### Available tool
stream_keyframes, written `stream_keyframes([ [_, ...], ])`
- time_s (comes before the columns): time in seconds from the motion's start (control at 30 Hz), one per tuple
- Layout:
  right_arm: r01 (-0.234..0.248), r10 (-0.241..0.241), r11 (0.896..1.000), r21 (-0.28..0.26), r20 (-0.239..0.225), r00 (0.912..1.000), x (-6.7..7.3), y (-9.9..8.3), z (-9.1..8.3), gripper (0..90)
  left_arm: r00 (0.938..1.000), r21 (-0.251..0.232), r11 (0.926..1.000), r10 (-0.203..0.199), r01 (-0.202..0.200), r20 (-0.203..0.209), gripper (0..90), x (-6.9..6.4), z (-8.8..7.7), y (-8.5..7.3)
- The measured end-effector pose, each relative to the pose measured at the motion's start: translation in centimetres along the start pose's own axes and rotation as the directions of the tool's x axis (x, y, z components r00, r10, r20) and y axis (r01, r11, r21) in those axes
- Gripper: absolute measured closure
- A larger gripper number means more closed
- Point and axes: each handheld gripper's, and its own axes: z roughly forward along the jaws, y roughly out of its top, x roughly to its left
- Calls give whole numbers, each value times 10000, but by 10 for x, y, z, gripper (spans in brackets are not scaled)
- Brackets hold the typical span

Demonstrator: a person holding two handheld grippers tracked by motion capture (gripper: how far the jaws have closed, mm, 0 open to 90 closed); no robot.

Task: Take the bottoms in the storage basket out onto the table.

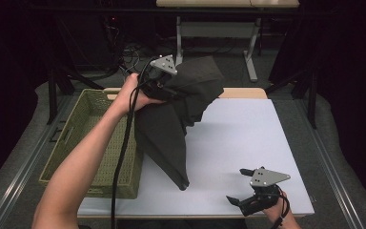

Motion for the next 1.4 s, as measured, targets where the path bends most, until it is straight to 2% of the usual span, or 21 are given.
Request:
stream_keyframes([
  [0.03,21,-21,10000,-9,-1,10000,0,0,0,12,9999,20,9999,106,-106,35,731,0,1,0],
  [0.2,10,-10,10000,-23,-20,10000,0,0,1,12,9999,-3,10000,37,-37,141,731,-1,4,-3],
  [0.33,0,0,10000,-68,-40,10000,0,0,1,12,10000,-96,9999,-48,49,71,731,0,7,-5],
  [0.47,0,-1,10000,-67,-54,10000,0,0,1,12,9999,-66,10000,37,-36,103,731,1,10,-7],
  [0.8,-25,25,10000,-79,-52,10000,0,0,1,12,9997,312,9995,20,-27,229,729,1,26,-22],
  [0.93,15,-16,10000,-86,-79,10000,-1,0,1,12,9994,417,9991,-133,120,317,728,1,32,-28],
  [1.13,0,-1,9999,-115,-68,10000,-1,-1,1,12,9989,586,9983,-86,59,465,727,1,40,-36],
  [1.4,18,-18,10000,-67,-51,10000,0,-1,0,12,9973,710,9969,-380,335,625,726,-2,49,-48],
])
